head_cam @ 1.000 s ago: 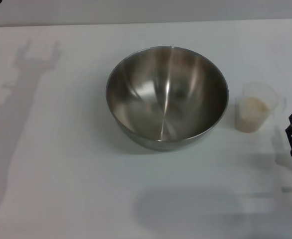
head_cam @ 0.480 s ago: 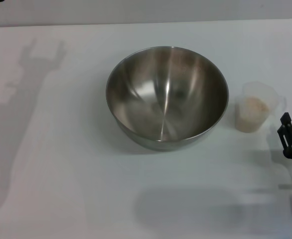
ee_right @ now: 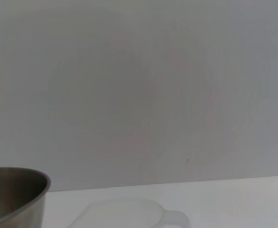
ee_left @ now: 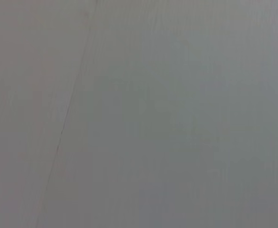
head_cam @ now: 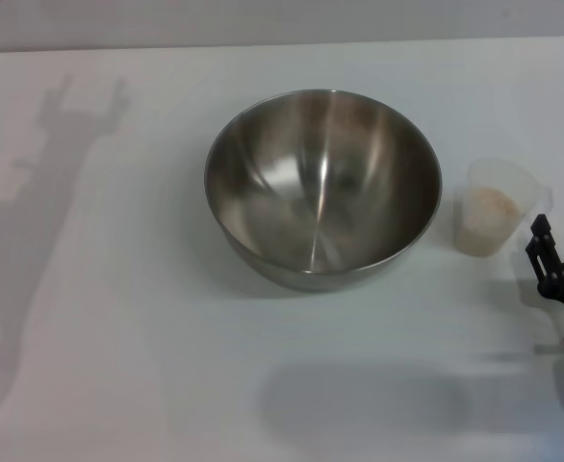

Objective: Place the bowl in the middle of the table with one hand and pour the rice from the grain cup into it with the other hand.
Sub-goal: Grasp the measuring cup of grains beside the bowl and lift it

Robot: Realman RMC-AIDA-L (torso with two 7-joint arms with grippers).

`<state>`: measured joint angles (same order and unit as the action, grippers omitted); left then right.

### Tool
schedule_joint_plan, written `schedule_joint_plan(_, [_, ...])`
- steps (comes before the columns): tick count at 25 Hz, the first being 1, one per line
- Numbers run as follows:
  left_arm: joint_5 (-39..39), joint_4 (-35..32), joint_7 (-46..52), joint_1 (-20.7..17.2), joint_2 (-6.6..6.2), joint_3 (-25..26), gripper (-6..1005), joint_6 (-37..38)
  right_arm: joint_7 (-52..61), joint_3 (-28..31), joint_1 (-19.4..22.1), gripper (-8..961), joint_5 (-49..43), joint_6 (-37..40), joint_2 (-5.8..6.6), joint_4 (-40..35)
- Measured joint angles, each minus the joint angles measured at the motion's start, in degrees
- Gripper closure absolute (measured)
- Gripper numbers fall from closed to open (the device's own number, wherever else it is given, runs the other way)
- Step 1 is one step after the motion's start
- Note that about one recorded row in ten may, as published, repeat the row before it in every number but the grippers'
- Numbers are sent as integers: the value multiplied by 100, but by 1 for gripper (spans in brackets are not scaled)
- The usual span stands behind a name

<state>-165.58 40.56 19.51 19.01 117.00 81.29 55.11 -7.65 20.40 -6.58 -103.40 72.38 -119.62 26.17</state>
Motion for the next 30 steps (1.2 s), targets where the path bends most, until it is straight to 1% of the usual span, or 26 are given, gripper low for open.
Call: schedule_joint_plan(30, [0, 111, 0, -2, 29, 0, 201, -20, 0, 78, -271, 336, 84, -94, 10, -212])
